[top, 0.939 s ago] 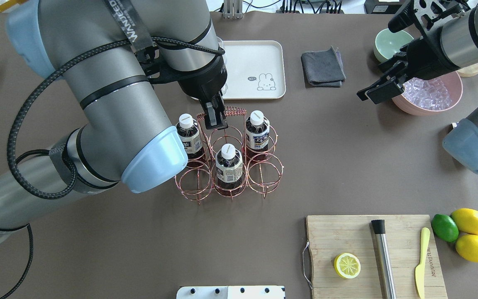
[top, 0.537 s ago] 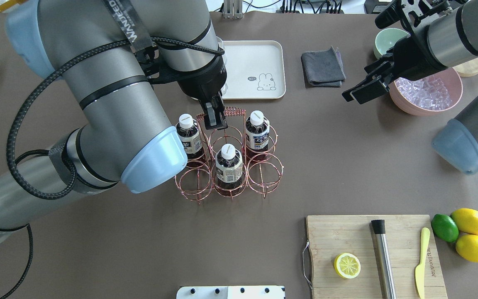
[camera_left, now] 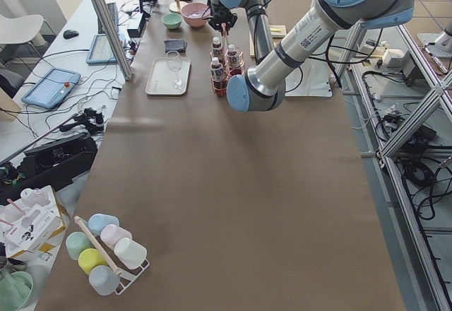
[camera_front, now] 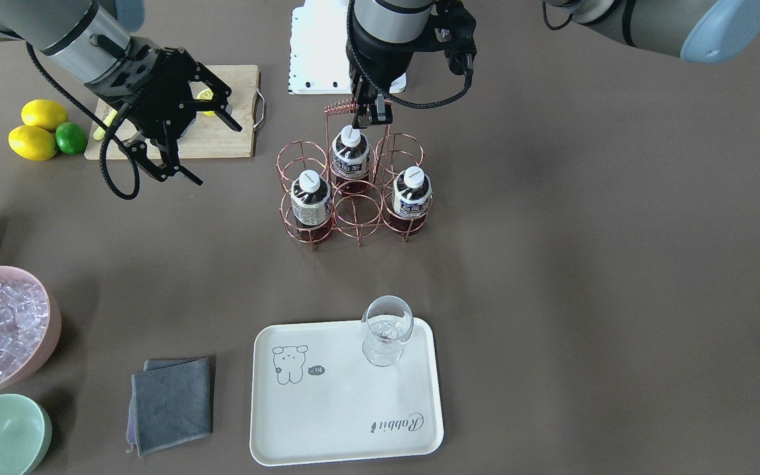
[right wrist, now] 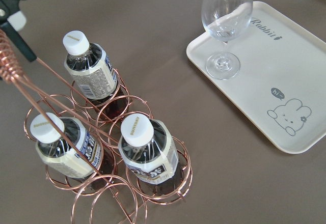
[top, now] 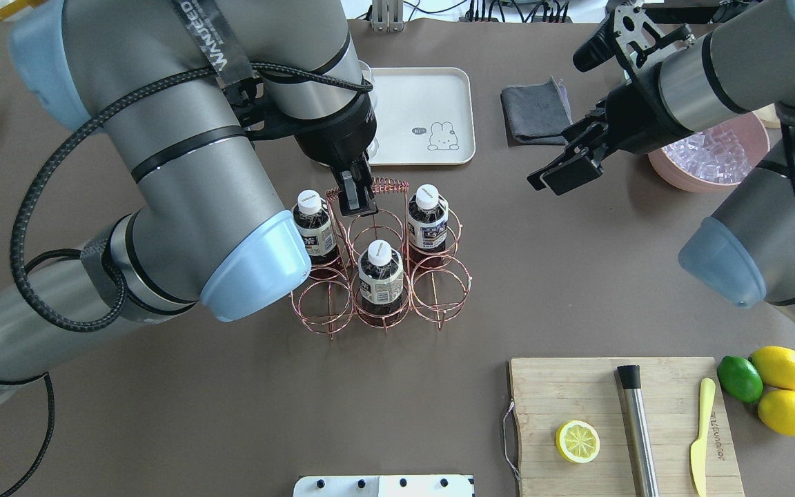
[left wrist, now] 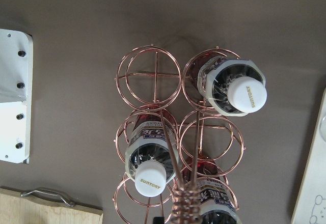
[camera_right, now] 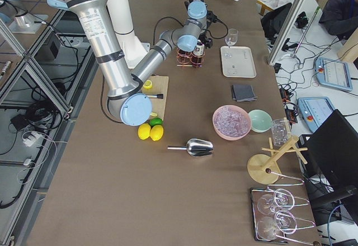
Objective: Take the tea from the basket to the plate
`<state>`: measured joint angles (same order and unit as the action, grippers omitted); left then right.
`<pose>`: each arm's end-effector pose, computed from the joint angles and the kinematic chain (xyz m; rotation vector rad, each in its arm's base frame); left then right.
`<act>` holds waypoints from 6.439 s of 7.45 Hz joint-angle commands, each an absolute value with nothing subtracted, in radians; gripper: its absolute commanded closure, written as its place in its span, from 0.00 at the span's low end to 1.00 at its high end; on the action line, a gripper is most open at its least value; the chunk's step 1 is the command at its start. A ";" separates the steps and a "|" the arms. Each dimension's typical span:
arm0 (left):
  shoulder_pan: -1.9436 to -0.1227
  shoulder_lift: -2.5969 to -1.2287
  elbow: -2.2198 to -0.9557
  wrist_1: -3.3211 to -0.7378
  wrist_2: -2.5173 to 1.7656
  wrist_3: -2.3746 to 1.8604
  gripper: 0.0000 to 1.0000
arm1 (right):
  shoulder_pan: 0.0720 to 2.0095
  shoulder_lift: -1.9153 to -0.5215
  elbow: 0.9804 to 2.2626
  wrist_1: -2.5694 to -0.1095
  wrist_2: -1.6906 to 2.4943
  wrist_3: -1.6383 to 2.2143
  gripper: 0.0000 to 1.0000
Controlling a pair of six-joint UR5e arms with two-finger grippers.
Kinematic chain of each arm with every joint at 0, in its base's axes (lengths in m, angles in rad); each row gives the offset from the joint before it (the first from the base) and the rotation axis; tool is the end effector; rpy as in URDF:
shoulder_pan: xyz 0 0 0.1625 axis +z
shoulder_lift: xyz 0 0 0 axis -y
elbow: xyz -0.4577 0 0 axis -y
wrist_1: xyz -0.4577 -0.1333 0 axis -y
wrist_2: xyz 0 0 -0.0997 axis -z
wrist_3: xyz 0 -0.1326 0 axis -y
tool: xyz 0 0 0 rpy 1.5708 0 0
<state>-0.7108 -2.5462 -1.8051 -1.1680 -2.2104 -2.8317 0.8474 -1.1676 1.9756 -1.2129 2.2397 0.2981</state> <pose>0.4849 -0.4889 -0.0074 -0.8852 0.6535 -1.5390 -0.3792 -0.5066 0.2020 0.7032 -1.0850 -0.7546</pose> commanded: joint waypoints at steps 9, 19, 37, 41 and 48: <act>-0.712 -2.543 -1.804 -1.167 -2.210 -2.836 1.00 | 0.666 -1.037 1.845 -1.111 1.993 0.360 0.14; -0.712 -2.543 -1.801 -1.167 -2.210 -2.836 1.00 | 0.652 -1.039 1.804 -1.057 1.947 0.362 0.33; -0.712 -2.542 -1.801 -1.167 -2.210 -2.838 1.00 | 0.652 -1.074 1.888 -1.057 1.986 0.368 1.00; -0.712 -2.542 -1.801 -1.167 -2.210 -2.838 1.00 | 0.669 -1.075 1.910 -1.065 2.002 0.331 1.00; -0.712 -2.540 -1.802 -1.167 -2.210 -2.838 1.00 | 0.804 -1.022 1.911 -1.118 2.141 0.339 1.00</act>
